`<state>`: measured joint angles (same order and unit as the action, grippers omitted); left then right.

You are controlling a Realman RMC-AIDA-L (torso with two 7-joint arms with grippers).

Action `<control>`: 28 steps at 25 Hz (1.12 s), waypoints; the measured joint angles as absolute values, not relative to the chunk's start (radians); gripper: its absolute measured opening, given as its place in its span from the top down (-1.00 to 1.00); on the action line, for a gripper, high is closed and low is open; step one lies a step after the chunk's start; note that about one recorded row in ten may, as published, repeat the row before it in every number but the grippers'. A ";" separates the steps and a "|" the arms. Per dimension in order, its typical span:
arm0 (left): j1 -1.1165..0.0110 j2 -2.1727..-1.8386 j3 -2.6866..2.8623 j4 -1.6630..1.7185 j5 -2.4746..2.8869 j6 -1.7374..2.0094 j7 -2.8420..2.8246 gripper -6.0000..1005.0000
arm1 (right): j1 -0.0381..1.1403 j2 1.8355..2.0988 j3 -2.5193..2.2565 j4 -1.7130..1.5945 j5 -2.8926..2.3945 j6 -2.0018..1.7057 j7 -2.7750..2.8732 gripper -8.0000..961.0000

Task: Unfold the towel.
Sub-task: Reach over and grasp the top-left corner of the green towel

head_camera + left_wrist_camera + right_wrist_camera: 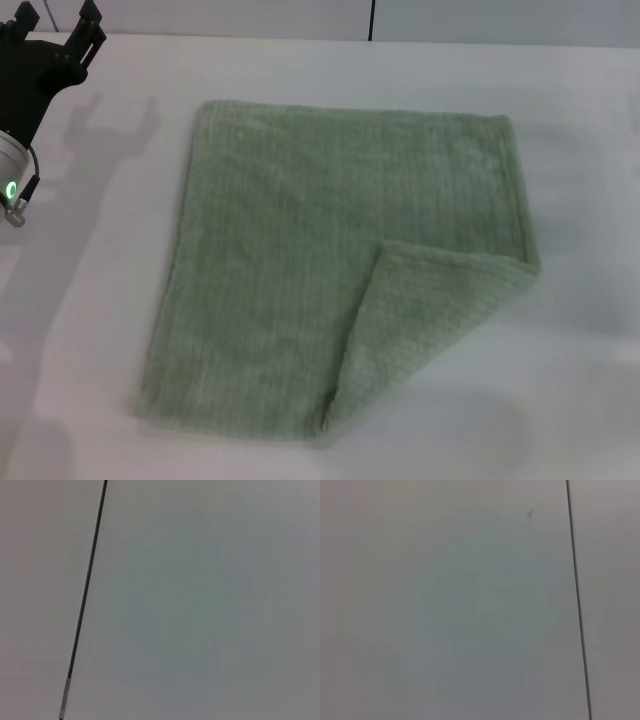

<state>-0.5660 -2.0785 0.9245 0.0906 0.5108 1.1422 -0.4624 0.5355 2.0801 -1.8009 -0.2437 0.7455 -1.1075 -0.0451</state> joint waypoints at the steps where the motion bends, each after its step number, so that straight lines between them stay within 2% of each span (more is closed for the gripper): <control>1: -0.566 -2.078 0.933 0.090 0.511 1.142 -0.467 -0.60 | 0.535 2.080 -1.801 -0.244 0.746 -1.108 -0.045 -0.35; 16: -0.565 -2.078 0.976 0.093 0.511 1.144 -0.487 -0.60 | 0.536 2.080 -1.801 -0.244 0.746 -1.108 -0.045 -0.35; 28: -0.566 -2.077 1.051 0.101 0.511 1.145 -0.491 -0.40 | 0.537 2.080 -1.801 -0.247 0.743 -1.110 -0.044 -0.35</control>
